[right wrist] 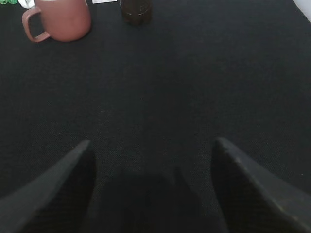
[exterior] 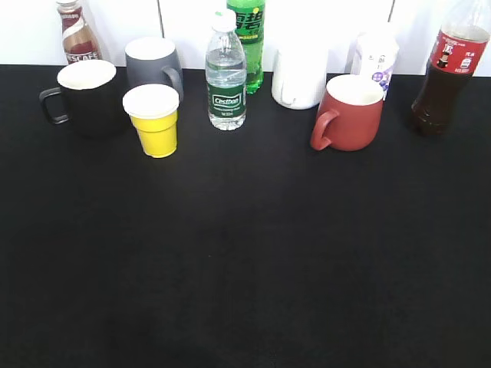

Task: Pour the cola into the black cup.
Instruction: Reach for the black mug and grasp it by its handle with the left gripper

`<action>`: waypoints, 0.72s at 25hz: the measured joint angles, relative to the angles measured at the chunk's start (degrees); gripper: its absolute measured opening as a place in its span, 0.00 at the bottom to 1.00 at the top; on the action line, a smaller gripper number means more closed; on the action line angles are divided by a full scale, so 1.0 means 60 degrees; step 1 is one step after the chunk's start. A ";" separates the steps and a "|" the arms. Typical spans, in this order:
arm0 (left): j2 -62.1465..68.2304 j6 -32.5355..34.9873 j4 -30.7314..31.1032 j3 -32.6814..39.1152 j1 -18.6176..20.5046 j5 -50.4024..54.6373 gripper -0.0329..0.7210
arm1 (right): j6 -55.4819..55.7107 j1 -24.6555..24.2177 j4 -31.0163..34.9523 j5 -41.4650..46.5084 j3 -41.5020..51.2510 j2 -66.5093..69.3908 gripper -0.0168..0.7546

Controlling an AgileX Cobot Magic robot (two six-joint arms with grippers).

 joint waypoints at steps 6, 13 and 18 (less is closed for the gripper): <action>0.0000 0.0000 0.0000 0.0000 0.0000 0.0000 0.91 | 0.0000 0.0000 0.0000 0.0000 0.0000 0.0000 0.75; 0.2624 0.0000 0.0099 0.0661 0.0000 -0.7384 0.75 | 0.0000 0.0000 0.0000 0.0000 0.0000 0.0000 0.75; 0.9052 0.0000 0.0195 0.1749 0.0000 -1.5011 0.75 | 0.0000 0.0000 0.0000 0.0000 0.0000 0.0000 0.75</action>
